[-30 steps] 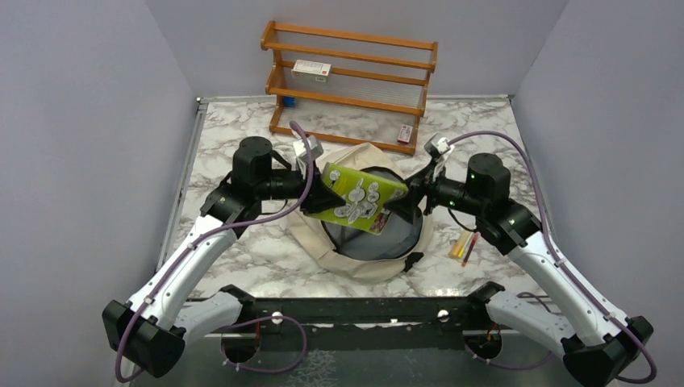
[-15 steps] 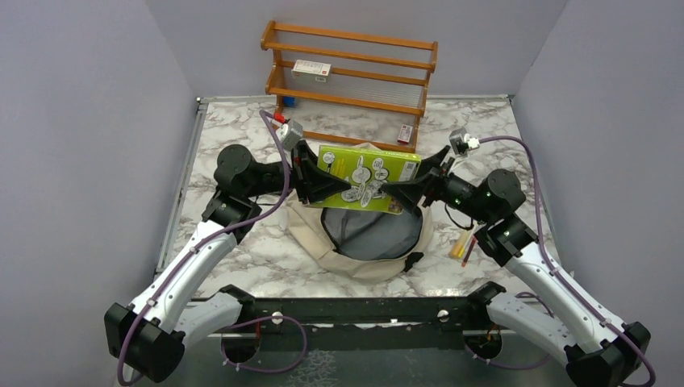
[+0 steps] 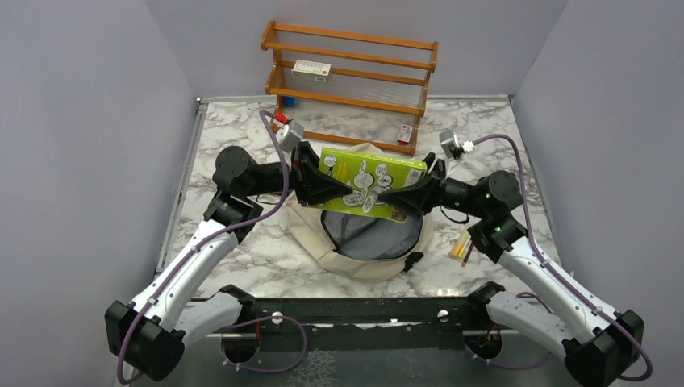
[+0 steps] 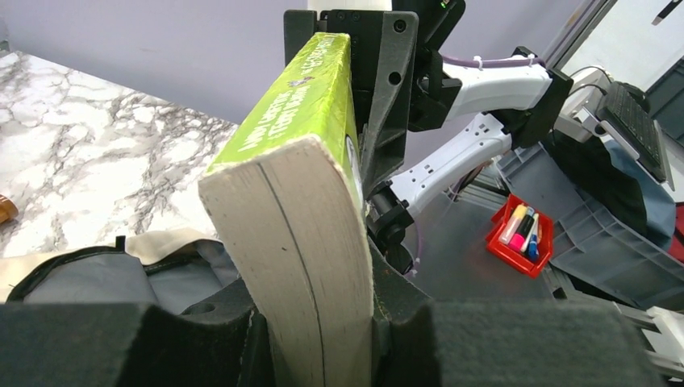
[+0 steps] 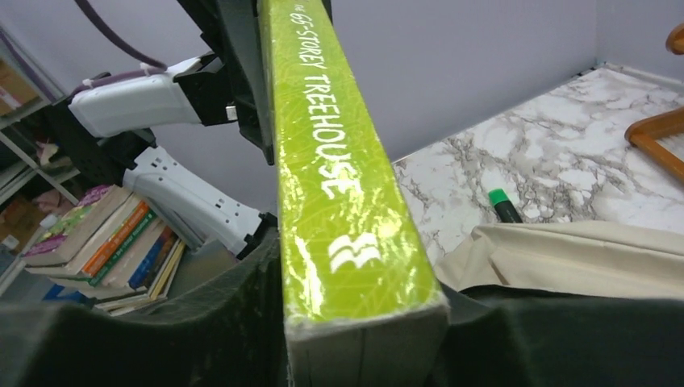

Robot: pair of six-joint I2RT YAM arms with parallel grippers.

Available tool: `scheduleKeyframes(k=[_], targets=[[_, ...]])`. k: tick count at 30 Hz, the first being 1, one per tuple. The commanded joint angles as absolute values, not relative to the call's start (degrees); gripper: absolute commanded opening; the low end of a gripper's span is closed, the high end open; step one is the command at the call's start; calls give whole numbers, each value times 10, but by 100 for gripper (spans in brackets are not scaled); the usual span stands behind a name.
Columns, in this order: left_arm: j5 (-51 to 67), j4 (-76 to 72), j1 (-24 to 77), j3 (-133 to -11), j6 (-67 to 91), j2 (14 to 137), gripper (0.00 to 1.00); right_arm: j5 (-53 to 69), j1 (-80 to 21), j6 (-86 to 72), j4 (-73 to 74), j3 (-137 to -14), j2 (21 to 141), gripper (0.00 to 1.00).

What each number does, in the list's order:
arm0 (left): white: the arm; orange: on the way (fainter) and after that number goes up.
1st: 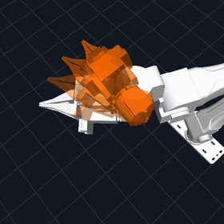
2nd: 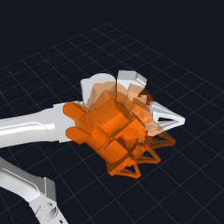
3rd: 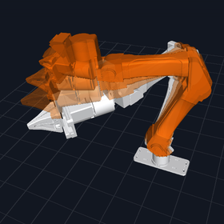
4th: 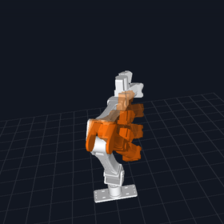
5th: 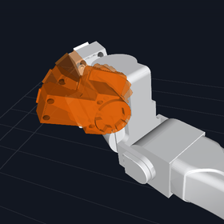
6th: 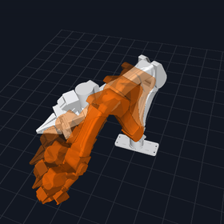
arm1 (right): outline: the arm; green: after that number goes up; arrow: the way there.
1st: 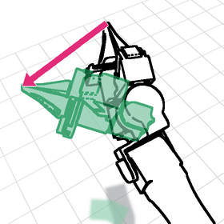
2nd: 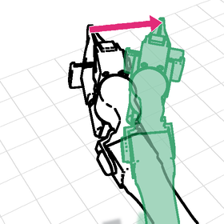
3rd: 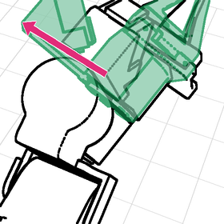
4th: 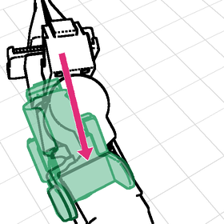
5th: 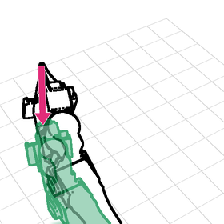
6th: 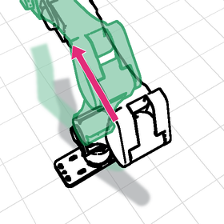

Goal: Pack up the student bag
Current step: Place the book in the student bag.

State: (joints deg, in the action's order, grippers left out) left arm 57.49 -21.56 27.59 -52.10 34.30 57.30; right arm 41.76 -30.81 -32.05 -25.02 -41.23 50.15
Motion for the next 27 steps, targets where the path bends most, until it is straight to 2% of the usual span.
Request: scheduleKeyframes(k=[1, 5, 6, 7, 9, 10, 12, 14, 20, 23, 27], targets=[[548, -282, 280, -549, 352, 580, 0, 458, -311, -327, -278, -415, 508, 41], [542, -282, 280, -555, 343, 602, 2, 403, -310, -318, -239, -418, 495, 18], [540, -283, 280, -554, 341, 606, 11, 377, -311, -312, -222, -421, 489, 12], [537, -283, 280, -553, 339, 611, 26, 343, -311, -304, -195, -426, 482, 5], [517, -277, 280, -549, 331, 619, 56, 271, -311, -285, -121, -441, 466, 1], [506, -267, 280, -549, 323, 622, 65, 234, -311, -275, -90, -447, 458, 0], [480, -233, 279, -558, 297, 629, 75, 145, -311, -266, -25, -459, 440, 1], [439, -170, 279, -579, 254, 641, 78, 44, -311, -276, 39, -466, 421, 1], [323, 8, 294, -623, 135, 691, 78, -228, -311, -349, 214, -474, 406, 1], [217, 69, 351, -621, 82, 703, 78, -262, -311, -338, 259, -485, 441, 1], [33, 147, 459, -640, 38, 751, 78, -237, -305, -299, 291, -523, 506, 0]])
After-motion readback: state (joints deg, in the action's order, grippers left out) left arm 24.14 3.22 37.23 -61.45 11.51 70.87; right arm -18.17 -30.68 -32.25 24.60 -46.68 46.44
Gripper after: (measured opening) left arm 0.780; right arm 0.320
